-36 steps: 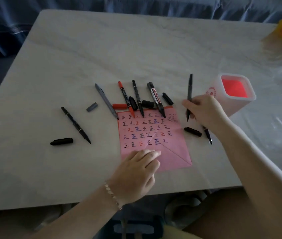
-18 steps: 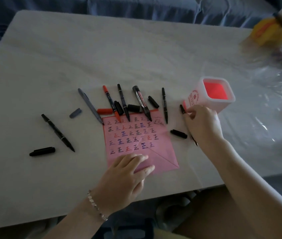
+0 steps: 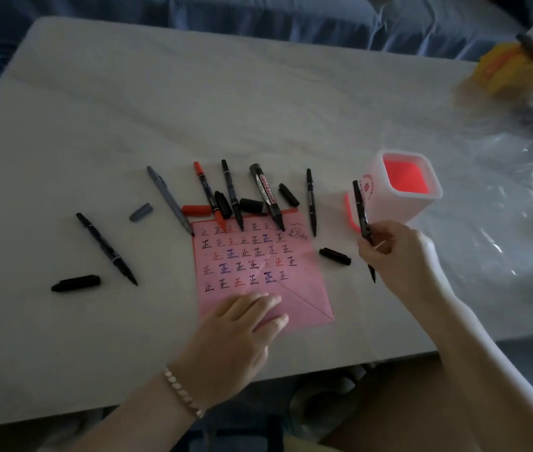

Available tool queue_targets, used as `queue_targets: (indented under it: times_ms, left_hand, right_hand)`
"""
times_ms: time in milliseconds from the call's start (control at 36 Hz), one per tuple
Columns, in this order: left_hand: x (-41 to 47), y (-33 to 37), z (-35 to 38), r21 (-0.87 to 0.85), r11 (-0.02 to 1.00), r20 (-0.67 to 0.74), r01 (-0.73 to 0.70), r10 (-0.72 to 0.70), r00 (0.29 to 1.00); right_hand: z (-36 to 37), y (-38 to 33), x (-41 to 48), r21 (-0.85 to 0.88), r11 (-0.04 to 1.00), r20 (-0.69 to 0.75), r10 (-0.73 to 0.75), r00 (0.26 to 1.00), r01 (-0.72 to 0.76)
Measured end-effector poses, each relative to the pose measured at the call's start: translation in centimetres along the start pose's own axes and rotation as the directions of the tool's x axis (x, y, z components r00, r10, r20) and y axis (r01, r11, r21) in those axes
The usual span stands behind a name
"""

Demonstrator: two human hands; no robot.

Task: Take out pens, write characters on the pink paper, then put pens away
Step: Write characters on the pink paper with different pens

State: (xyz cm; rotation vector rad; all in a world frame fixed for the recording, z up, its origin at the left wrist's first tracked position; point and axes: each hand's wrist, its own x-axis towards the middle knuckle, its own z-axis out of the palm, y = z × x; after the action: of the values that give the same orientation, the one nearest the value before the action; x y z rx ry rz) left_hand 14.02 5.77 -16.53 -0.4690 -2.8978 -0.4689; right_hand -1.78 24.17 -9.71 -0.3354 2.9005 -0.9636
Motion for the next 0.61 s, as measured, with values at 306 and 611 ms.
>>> queue_targets:
  times_ms: [306,611]
  left_hand:
    - [-0.3,0.0,0.9,-0.046,0.996,0.025,0.073,-0.072,0.997]
    - [-0.5,-0.1,1.4,-0.098,0.99,0.008,0.1,-0.1,0.995]
  right_hand:
    - [4.1,-1.5,-3.2,0.592,0.804,0.009,-0.086,0.996,0.064]
    - [8.5,-1.2,-3.2,0.557,0.83,-0.269,0.144,0.952,0.032]
